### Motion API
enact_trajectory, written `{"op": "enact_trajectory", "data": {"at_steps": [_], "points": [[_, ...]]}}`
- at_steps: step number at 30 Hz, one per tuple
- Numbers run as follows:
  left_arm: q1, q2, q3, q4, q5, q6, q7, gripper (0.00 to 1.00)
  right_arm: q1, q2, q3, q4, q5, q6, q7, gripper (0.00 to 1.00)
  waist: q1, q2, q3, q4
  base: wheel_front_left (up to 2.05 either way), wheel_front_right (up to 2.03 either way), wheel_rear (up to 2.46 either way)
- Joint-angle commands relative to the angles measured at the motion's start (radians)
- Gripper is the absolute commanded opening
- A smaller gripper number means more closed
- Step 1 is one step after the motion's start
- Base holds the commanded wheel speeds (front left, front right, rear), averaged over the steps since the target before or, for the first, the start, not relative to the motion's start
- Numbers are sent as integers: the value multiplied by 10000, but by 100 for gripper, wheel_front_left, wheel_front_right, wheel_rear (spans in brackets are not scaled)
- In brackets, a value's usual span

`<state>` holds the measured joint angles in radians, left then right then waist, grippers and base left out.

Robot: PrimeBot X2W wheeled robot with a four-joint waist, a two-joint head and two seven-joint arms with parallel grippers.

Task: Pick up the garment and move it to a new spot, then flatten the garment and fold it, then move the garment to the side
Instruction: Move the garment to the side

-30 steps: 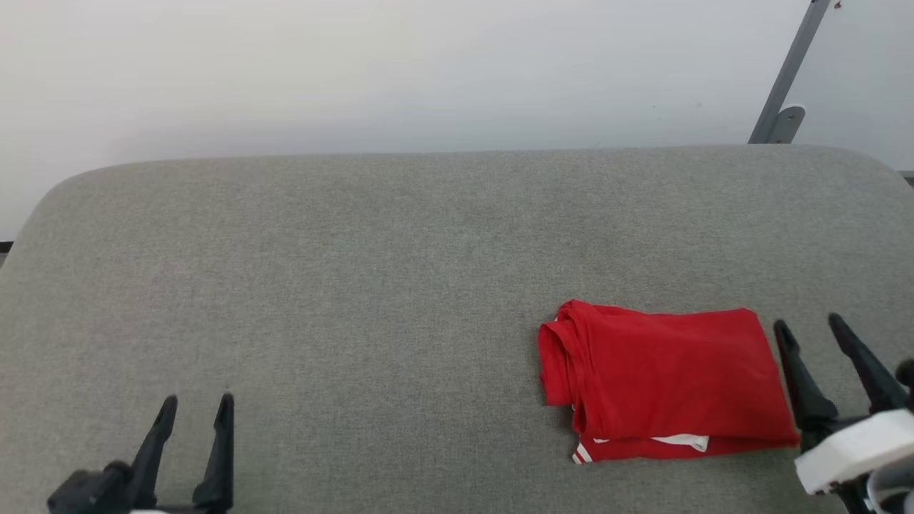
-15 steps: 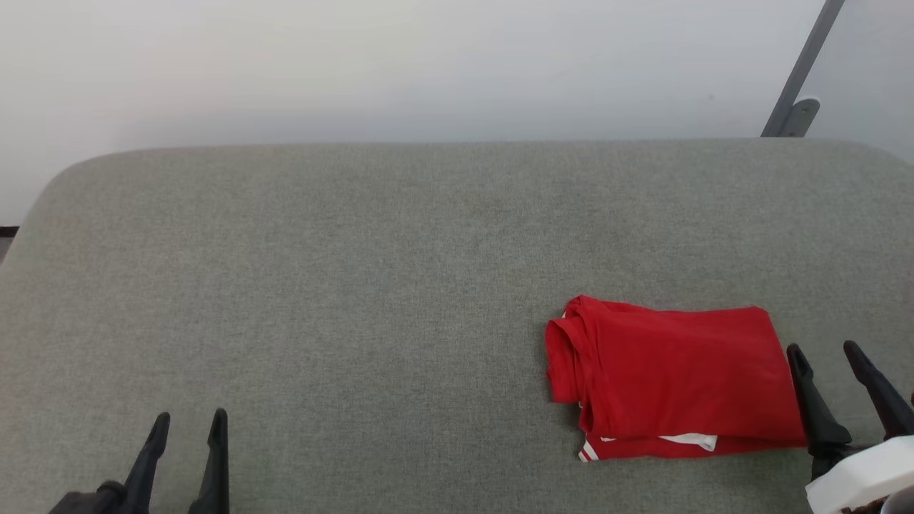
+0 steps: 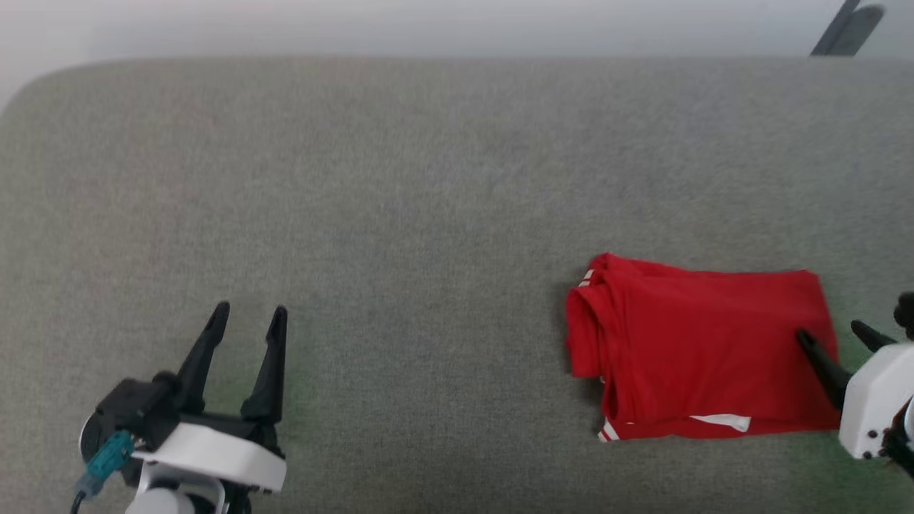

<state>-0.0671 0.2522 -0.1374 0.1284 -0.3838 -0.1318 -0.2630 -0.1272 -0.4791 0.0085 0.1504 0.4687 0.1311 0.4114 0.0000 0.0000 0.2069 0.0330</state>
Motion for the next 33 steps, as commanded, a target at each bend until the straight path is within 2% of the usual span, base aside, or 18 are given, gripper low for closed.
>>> {"op": "enact_trajectory", "data": {"at_steps": [1, 6, 9, 10, 11, 12, 13, 18, 22, 27, 33], "points": [[-234, 21, -88, 40, -125, 28, -19, 100, -135, -165, 127, 55, 150, -8, 425, 100, 0, 0, 441, 159, 0, 0, 0], [-749, 100, -382, 97, -236, 28, -19, 100, -457, -415, 498, 203, 425, -6, 2199, 100, 0, 0, 976, 288, 0, 0, 0], [-1003, 126, -483, 118, -291, 28, -19, 100, -511, -170, 459, 303, 470, -6, 2642, 100, 0, 0, 1221, 334, 0, 0, 0], [-1042, 143, -499, 118, -310, 28, -19, 100, -494, -85, 489, 311, 445, -6, 2713, 47, 0, 0, 1269, 329, 0, 0, 0], [-1080, 171, -492, 119, -336, 28, -19, 100, -500, 27, 464, 315, 443, -6, 2699, 29, 0, 0, 1309, 306, 0, 0, 0], [-1080, 171, -492, 119, -336, 28, -19, 100, -500, 27, 464, 315, 443, -6, 2699, 29, 0, 0, 1309, 306, 0, 0, 0], [-1132, 193, -479, 117, -346, 28, -19, 100, -496, 170, 401, 345, 479, -6, 2683, 0, 0, 0, 1339, 267, 0, 0, 0], [-1200, 382, -394, 35, -313, 28, -19, 100, -620, 365, -40, 312, 390, -34, 2301, 0, 0, 0, 1474, -233, 0, 0, 0], [-1398, 680, -300, -150, -264, 28, -19, 100, -725, 310, -820, 156, 300, -40, 1786, 0, 0, 0, 1726, -847, 0, 0, 0], [-1973, 1309, -400, -467, -290, 28, -18, 100, -954, 174, -2105, 29, 40, -27, 1046, 0, 0, 0, 2404, -1585, 0, 0, 0], [-3483, 2024, -950, -836, -523, 28, -19, 100, -1868, -24, -3918, 832, -918, -27, -132, 0, 0, 0, 3480, -2035, 0, 0, 0]]}}
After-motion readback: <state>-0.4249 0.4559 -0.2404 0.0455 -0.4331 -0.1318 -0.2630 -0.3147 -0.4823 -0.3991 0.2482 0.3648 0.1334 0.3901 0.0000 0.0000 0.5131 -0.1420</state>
